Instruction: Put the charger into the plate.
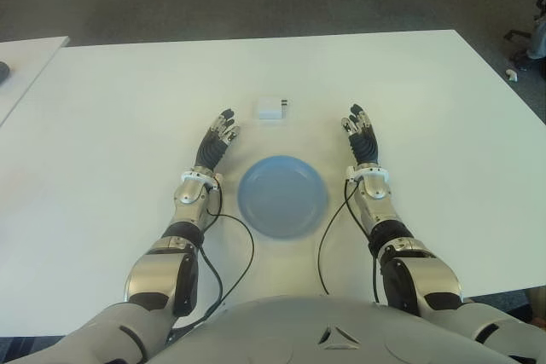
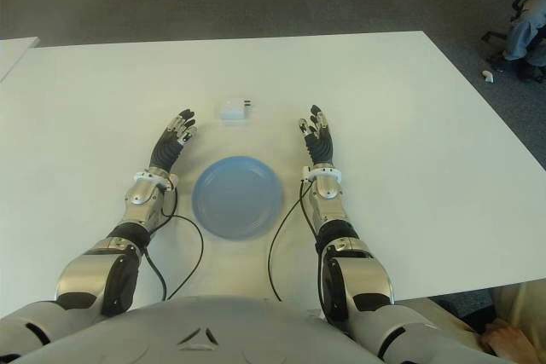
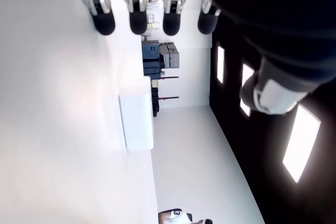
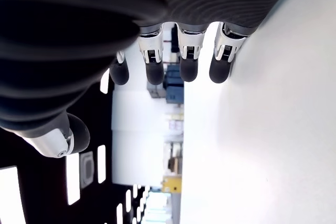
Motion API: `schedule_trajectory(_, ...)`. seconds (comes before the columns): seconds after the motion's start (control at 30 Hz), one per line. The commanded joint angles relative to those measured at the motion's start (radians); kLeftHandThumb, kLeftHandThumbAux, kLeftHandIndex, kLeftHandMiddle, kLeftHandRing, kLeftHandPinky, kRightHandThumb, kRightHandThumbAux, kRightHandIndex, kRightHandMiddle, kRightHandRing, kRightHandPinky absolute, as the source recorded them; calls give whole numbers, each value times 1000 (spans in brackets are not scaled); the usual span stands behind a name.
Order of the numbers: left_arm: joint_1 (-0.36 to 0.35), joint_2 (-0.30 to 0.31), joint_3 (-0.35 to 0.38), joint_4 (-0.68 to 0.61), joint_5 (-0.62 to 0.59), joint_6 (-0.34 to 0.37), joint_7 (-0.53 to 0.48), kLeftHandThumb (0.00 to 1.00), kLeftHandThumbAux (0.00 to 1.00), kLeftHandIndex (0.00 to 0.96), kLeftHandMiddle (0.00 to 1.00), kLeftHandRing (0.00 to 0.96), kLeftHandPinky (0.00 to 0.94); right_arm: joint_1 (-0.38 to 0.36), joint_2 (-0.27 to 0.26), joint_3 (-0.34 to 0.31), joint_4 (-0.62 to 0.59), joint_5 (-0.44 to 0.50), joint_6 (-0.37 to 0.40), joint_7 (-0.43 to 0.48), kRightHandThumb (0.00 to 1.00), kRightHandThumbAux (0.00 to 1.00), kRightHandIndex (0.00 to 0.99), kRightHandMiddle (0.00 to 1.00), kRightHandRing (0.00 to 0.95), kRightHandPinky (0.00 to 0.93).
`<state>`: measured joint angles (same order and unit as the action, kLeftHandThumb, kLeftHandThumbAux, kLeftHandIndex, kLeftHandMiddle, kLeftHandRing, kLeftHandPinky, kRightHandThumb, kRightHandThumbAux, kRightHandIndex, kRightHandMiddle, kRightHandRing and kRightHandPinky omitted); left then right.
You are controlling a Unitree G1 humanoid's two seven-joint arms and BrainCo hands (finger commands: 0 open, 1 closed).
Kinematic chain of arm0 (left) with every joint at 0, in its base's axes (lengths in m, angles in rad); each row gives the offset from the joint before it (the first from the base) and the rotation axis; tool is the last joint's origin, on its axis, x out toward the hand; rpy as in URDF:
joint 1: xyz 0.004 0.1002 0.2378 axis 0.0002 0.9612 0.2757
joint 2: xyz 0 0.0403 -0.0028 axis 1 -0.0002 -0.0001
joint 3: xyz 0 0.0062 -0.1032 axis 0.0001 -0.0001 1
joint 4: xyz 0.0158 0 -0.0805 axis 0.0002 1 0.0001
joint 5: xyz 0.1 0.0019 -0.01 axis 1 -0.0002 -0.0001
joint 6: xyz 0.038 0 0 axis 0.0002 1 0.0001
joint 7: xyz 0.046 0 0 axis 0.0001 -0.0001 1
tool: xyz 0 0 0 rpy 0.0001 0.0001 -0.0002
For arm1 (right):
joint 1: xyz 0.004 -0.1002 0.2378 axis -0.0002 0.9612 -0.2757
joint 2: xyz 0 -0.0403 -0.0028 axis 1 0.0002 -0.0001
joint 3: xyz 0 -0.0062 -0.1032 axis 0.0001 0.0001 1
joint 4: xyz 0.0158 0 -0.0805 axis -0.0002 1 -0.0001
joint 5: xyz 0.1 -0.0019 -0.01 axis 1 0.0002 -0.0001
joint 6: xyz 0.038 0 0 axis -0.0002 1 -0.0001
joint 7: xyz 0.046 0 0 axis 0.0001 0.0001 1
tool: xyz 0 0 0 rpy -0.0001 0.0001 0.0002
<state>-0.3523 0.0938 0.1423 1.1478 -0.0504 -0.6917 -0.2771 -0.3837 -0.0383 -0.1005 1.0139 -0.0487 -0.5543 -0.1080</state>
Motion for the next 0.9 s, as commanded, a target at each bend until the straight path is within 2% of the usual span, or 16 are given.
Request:
schedule_trajectory(0.03, 128, -12, 6, 95, -8, 105, -35, 0, 482, 0, 0, 0, 0, 126, 35, 10, 127, -3, 89, -2, 42, 458, 0, 0, 0, 0)
schedule_trajectory(0.2, 79, 2, 6, 101, -5, 142, -20, 2, 501, 0, 0, 0, 0, 123, 34, 14, 137, -9, 90, -14, 30, 453, 0, 0, 0, 0)
schedule_trajectory(0.37, 36, 26, -7, 97, 24, 135, 41, 33, 509, 0, 0, 0, 31, 118, 33, 17, 148, -11, 93, -17, 24, 453, 0, 0, 0, 0)
schedule_trajectory(0.6, -77, 86, -27, 87, 70, 170, 139, 37, 558, 0, 0, 7, 68, 109, 30, 15, 161, -2, 98, 4, 31, 446, 0, 0, 0, 0)
schedule_trajectory(0.7, -109, 99, -35, 91, 87, 184, 157, 27, 584, 0, 7, 18, 58, 105, 30, 10, 164, 7, 96, 20, 39, 447, 0, 0, 0, 0)
schedule_trajectory(0.9, -178, 104, -74, 82, 134, 166, 206, 3, 601, 16, 24, 24, 12, 109, 31, -2, 163, 19, 85, 39, 60, 455, 0, 0, 0, 0)
